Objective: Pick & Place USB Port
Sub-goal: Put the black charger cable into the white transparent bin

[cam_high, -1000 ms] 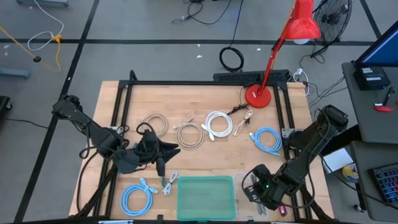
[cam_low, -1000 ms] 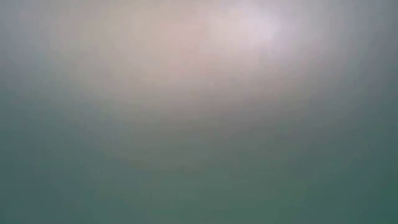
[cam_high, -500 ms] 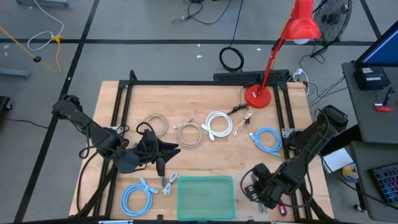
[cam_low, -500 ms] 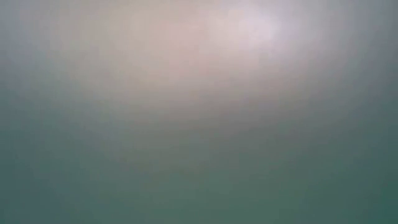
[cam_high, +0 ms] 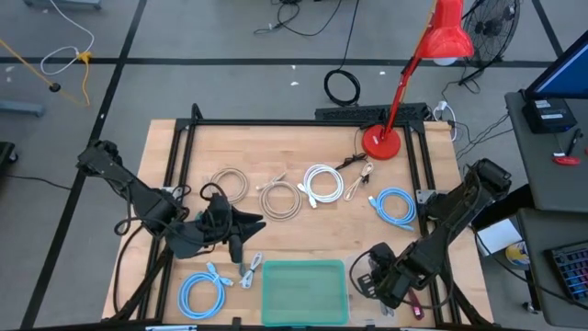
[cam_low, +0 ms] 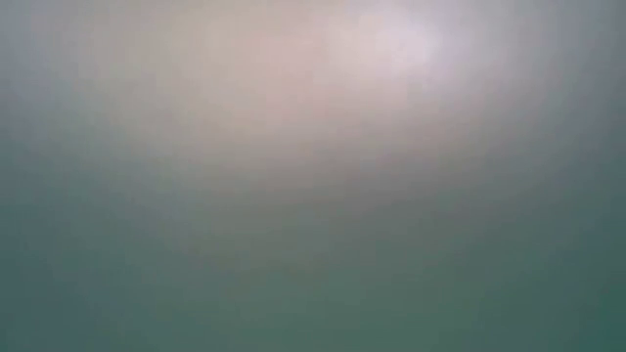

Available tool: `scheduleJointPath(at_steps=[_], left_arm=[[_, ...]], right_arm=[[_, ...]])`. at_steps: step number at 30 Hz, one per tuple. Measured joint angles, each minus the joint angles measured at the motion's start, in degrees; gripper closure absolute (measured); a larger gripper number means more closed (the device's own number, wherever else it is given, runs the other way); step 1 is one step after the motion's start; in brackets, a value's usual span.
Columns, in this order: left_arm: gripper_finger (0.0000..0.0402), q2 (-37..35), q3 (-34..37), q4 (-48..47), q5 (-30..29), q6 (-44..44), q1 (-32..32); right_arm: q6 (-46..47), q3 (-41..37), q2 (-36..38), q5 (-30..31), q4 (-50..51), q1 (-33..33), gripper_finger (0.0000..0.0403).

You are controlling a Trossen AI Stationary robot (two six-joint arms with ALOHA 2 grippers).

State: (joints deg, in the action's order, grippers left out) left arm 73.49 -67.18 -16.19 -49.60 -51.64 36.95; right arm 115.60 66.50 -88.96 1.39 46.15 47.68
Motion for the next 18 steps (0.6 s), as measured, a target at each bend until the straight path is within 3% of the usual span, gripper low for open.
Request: scheduleJointPath(at_steps=[18], left_arm=[[0.0277, 0.0, 0.0, 0.1, 0.0, -0.1, 0.1]], right_arm=[[-2.3, 0.0, -5.9, -3.0, 0.0, -1.9, 0.0377]])
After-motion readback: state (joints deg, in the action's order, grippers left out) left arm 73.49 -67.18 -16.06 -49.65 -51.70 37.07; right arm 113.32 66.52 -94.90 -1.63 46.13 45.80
